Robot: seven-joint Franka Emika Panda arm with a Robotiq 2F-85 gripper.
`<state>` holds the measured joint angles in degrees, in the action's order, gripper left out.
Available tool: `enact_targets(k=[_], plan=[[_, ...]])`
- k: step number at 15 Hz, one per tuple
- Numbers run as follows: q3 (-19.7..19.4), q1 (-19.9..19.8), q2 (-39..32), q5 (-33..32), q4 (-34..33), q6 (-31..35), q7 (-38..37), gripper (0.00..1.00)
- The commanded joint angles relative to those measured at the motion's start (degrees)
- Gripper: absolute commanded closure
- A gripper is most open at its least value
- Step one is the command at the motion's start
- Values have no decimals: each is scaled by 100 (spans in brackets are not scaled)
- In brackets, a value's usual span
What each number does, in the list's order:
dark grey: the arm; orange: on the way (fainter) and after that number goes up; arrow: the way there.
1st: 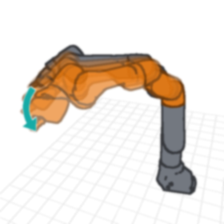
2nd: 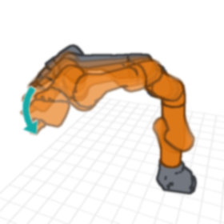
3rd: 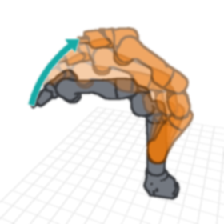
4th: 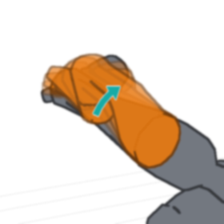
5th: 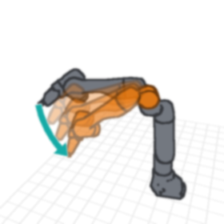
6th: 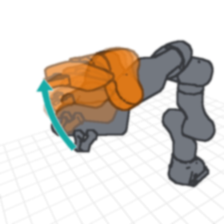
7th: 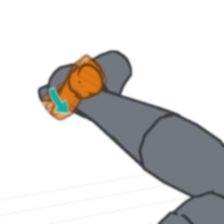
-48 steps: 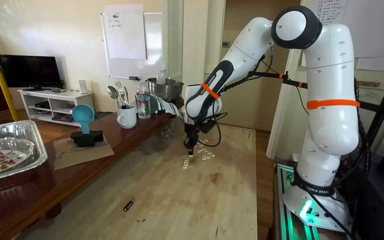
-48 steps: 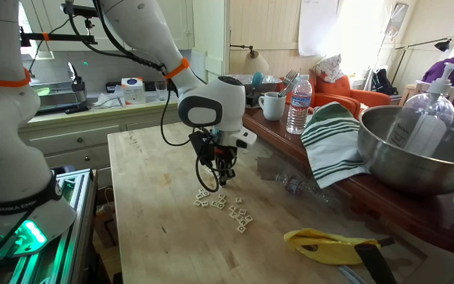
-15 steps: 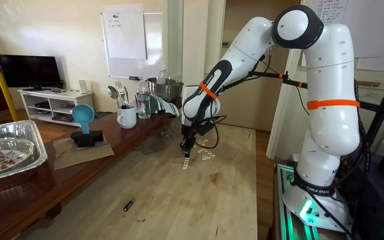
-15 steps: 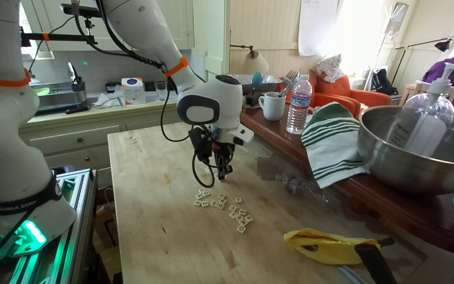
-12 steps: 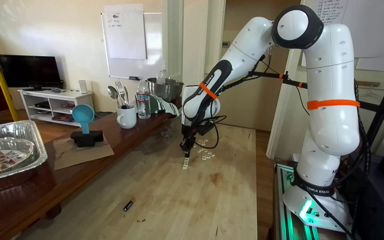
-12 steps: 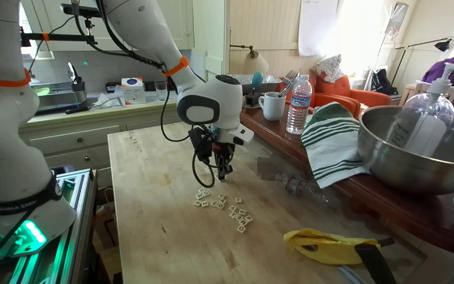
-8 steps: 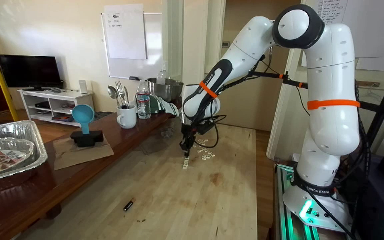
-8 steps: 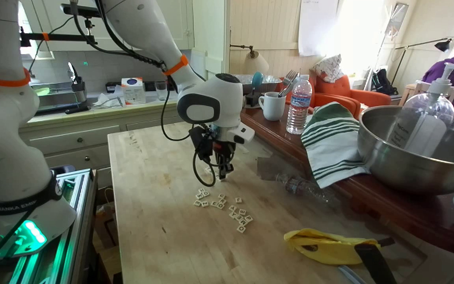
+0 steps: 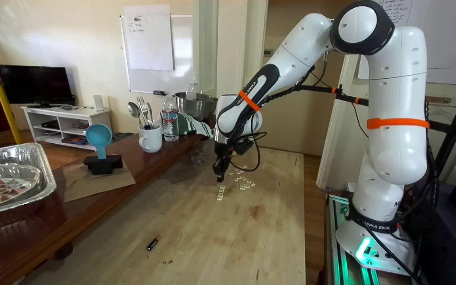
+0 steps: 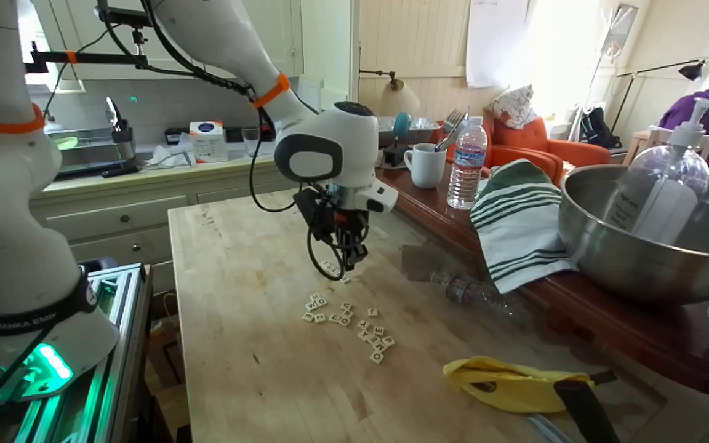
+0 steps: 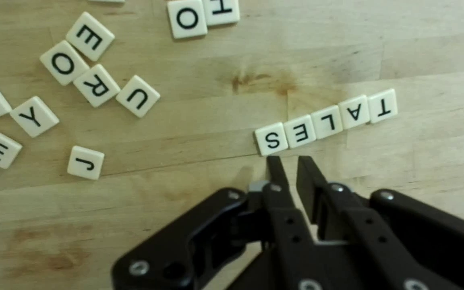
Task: Move the objects on the table
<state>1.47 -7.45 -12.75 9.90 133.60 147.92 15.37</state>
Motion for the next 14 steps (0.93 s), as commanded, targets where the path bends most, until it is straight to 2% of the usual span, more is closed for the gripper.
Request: enact_targets(k=[1,8,14], plan=[[68,-18,341,136,187,-231,482,51],[69,116,752,-4,478,-449,1096,0],[42,320,1039,-12,799,-362,980,0]])
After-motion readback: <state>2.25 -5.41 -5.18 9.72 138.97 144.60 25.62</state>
